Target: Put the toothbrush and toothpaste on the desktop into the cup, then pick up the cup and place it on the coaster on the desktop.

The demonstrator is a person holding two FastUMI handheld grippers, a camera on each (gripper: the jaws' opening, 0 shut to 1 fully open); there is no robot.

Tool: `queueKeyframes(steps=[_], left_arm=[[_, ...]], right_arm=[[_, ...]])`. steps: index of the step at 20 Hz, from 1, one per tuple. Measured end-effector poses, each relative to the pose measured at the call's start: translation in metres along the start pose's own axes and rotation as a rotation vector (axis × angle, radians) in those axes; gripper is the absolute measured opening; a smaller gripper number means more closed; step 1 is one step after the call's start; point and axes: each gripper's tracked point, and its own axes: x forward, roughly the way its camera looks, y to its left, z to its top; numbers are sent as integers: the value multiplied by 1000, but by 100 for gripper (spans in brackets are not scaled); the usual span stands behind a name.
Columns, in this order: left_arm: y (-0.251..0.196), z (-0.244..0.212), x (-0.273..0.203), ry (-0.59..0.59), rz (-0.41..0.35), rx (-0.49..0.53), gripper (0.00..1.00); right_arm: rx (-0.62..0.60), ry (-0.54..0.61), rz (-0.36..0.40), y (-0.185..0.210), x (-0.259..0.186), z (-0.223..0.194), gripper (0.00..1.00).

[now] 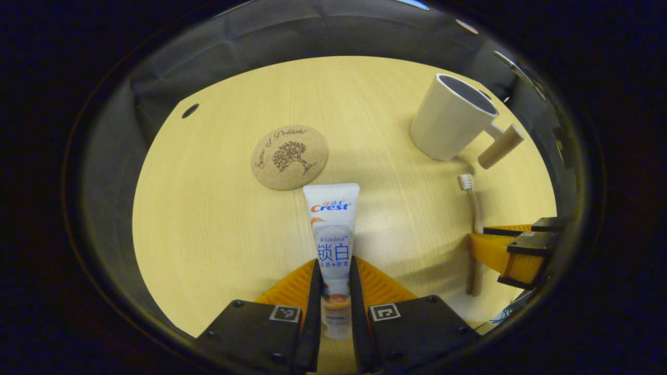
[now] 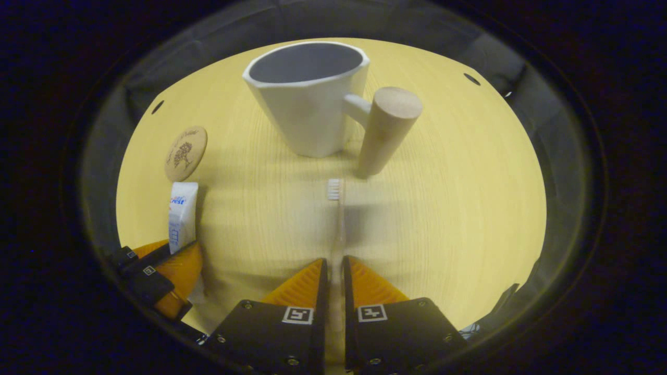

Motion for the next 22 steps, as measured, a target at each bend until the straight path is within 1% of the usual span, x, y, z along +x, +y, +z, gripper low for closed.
queueKeyframes(steps=[1,2,3,4,5,7,10,14,16,17,22], left_arm=[[0,-1,-1,4,4,-5,31],[1,-2,-1,5,4,-8,31],[2,-4,-2,12,5,-14,27],[2,-2,-4,5,6,-19,25],[4,-6,-2,11,7,-28,21],[5,-8,-4,12,0,-35,21],[10,-14,-7,27,8,-53,20],[18,-22,-11,40,17,-91,20],[22,-25,-11,45,26,-107,20],[23,-26,-12,48,29,-115,20],[32,-24,-23,24,42,-131,20]], right_arm=[[11,-13,-3,-2,0,4,17],[10,1,2,-1,2,0,6],[5,6,6,-2,2,0,6],[7,4,9,-1,0,0,5],[9,6,11,-1,0,0,6],[18,6,18,-1,0,0,5],[46,24,55,6,-7,-6,6],[34,10,80,13,-17,-9,5],[37,-7,83,14,-21,-8,5],[34,-9,94,14,-24,-8,2],[37,-55,128,19,-53,-1,2]])
